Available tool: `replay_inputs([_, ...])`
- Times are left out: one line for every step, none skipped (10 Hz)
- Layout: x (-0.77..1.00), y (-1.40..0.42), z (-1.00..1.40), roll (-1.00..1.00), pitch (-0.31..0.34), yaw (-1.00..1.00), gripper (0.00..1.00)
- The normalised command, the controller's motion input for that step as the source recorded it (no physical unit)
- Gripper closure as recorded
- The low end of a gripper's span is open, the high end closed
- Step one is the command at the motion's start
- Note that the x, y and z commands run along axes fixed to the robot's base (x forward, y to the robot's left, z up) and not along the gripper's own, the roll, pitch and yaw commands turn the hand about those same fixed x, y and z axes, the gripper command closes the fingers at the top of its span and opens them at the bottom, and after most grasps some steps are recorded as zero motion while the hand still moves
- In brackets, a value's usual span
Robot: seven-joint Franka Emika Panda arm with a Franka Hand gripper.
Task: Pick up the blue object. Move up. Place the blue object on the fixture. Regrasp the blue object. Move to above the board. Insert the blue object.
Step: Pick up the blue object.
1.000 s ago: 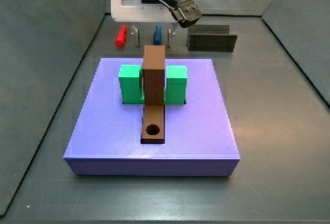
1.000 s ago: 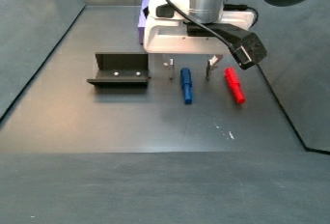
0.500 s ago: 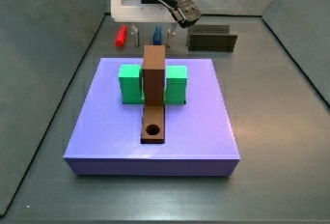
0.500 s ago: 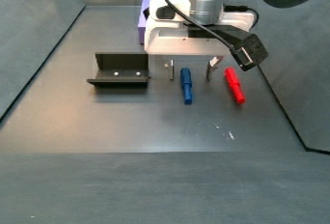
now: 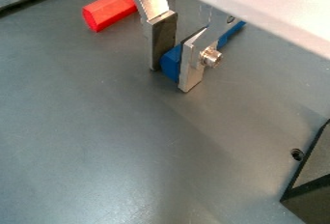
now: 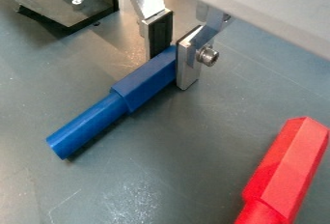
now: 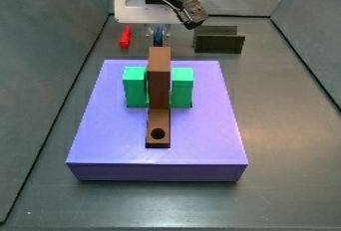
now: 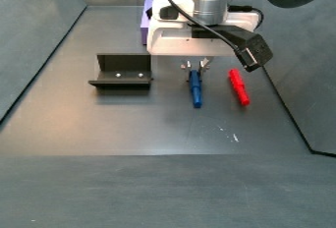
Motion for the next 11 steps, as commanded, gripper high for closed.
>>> replay_inputs([0.00,0.00,0.00,0.00,0.000,0.00,1.00])
replay_inputs([0.00,0.00,0.00,0.00,0.000,0.00,1.00])
replay_inputs([0.00,0.00,0.00,0.00,0.000,0.00,1.00])
replay_inputs([0.00,0.00,0.00,0.00,0.000,0.00,1.00])
replay_inputs([0.00,0.00,0.00,0.00,0.000,0.00,1.00])
replay_inputs([0.00,0.00,0.00,0.00,0.000,0.00,1.00])
replay_inputs([0.00,0.00,0.00,0.00,0.000,0.00,1.00])
replay_inputs([0.00,0.00,0.00,0.00,0.000,0.00,1.00])
replay_inputs([0.00,0.00,0.00,0.00,0.000,0.00,1.00])
replay_inputs([0.00,0.00,0.00,0.00,0.000,0.00,1.00])
replay_inputs([0.00,0.00,0.00,0.00,0.000,0.00,1.00])
